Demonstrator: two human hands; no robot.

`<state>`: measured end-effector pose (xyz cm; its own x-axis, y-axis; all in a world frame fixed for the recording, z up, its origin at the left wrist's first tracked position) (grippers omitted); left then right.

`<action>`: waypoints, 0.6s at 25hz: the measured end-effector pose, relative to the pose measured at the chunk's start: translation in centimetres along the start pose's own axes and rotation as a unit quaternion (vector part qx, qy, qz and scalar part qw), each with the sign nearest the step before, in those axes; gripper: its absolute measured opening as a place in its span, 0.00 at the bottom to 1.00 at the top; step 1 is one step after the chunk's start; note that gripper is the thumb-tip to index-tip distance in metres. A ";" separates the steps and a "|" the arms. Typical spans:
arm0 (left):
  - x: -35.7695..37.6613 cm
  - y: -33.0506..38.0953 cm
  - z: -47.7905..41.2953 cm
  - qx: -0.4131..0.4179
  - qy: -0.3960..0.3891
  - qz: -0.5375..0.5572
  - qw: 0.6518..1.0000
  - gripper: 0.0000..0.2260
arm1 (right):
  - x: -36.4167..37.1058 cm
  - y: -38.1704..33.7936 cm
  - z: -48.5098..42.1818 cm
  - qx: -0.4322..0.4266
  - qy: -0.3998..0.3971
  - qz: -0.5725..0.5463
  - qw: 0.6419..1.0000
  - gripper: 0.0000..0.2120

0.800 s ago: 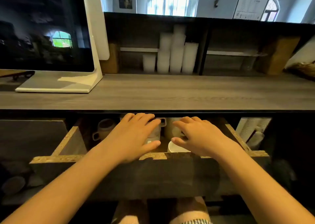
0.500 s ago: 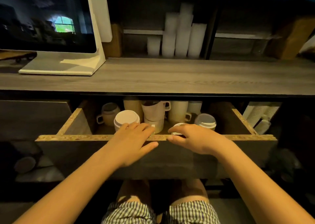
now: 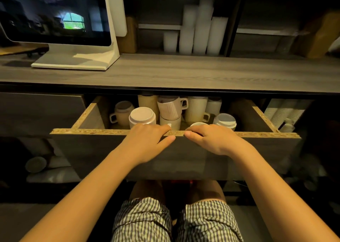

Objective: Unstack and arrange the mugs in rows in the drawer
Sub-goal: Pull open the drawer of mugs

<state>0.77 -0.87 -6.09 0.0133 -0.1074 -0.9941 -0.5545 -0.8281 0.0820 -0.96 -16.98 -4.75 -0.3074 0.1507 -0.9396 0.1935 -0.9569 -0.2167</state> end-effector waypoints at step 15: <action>-0.6 4.3 8.8 0.022 -0.004 0.030 0.999 0.19 | 2.8 -2.5 8.1 -0.022 -0.043 -0.041 0.998 0.23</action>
<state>-8.92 0.44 -5.78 -0.0279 -0.1520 -0.9880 -0.5900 -0.7954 0.1390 -9.82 -16.20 -4.75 -0.4021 0.2046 -0.8924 0.2043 -0.9301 -0.3053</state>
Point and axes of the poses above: each hand's wrist, its own z-axis away from the middle knuckle, its own x-axis out of the palm, y = z × x, the point moved 4 cm from there along -z, towards the middle knuckle, and after that the axes turned 6 degrees about -y, right-handed, at the moved point
